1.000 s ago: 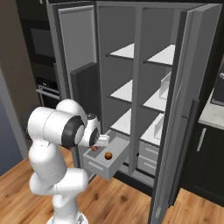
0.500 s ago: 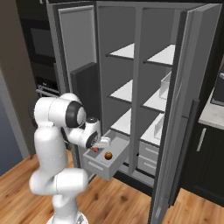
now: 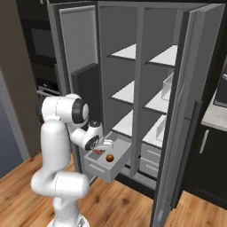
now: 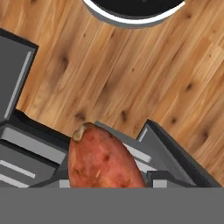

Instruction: Take the sweet potato and orange from the fridge shelf and place them in the freezer drawer to begin freezing them.

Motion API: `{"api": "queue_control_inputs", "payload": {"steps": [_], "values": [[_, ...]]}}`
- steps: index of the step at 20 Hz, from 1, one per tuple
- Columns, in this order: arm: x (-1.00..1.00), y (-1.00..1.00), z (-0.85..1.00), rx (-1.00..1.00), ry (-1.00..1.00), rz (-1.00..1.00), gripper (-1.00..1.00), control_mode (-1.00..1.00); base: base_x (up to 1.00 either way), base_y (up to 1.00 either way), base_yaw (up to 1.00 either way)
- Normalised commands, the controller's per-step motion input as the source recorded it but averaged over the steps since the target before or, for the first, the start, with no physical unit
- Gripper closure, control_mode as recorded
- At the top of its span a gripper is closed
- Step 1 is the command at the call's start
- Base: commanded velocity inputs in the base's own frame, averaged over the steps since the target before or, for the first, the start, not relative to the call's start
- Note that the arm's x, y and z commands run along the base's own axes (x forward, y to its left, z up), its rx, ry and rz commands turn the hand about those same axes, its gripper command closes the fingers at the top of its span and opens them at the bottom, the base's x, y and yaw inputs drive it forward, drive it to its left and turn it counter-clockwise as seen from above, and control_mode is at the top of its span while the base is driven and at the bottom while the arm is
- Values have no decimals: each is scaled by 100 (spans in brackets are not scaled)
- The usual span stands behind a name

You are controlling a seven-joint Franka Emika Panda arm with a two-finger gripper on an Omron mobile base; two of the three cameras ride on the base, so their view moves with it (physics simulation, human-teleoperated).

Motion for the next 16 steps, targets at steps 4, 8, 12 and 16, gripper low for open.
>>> {"api": "queue_control_inputs", "payload": {"steps": [4,8,12,16], "values": [[45,0,-29,0,0,0,100,-100,0,0,0],[45,-2,-27,0,-1,0,100,-100,0,0,0],[38,-4,-24,0,0,0,100,-100,0,0,0],[29,0,-17,0,0,0,100,-100,0,0,0]]}}
